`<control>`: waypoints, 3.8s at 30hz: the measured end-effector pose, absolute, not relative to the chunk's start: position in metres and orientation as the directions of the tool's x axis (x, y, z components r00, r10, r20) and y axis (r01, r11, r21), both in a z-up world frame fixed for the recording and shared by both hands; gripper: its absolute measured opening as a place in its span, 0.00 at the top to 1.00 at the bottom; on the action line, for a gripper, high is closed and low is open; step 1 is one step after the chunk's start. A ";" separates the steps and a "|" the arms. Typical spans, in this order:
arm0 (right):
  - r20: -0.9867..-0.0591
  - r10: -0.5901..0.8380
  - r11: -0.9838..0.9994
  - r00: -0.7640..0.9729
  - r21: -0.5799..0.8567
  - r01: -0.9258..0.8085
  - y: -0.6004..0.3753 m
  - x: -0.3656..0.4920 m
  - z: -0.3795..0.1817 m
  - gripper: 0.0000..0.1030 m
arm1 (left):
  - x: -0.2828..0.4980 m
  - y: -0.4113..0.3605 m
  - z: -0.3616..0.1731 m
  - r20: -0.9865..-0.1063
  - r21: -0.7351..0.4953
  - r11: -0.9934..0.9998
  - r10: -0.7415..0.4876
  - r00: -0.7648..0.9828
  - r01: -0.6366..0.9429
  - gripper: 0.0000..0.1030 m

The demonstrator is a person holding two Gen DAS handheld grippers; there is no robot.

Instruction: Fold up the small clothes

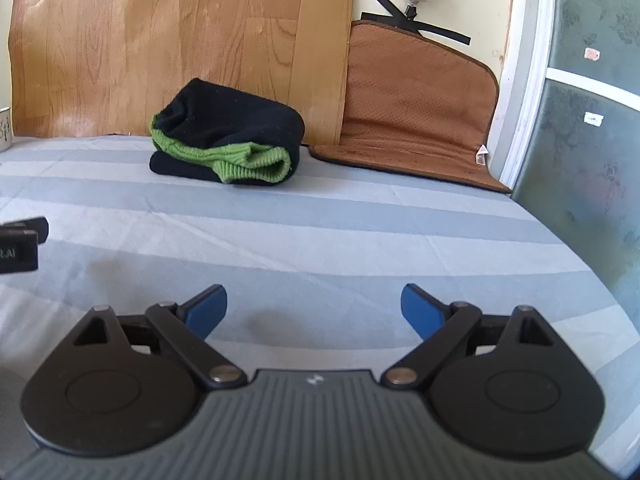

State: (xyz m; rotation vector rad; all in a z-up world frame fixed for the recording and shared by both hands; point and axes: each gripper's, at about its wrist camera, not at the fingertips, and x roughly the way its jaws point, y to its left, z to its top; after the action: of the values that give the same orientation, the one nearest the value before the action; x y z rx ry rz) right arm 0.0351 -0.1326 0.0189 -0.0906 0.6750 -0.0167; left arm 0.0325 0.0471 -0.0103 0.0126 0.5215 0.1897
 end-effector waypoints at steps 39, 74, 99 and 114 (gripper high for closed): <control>-0.680 -0.017 0.998 0.733 -0.051 -0.024 -0.141 0.051 0.039 0.08 | 0.035 0.051 -0.012 -0.521 0.056 0.983 0.180 0.835 -0.177 0.00; -0.544 0.225 0.943 0.808 -0.086 -0.321 -0.049 0.069 0.138 0.07 | 0.041 0.074 -0.015 -0.575 -0.079 0.972 0.137 0.806 -0.221 0.00; -0.553 0.369 0.891 0.747 -0.017 -0.453 0.003 0.056 0.147 0.07 | 0.042 0.079 -0.017 -0.591 -0.106 0.966 0.129 0.796 -0.236 0.00; -0.568 0.436 0.865 0.698 0.053 -0.498 0.021 0.047 0.143 0.07 | 0.043 0.081 -0.017 -0.600 -0.117 0.963 0.126 0.790 -0.242 0.00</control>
State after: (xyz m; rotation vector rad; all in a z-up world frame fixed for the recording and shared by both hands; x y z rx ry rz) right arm 0.0468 0.0210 0.1428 -0.1076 0.6053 0.5220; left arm 0.0430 0.0805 -0.0175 -0.1923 0.6300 0.1992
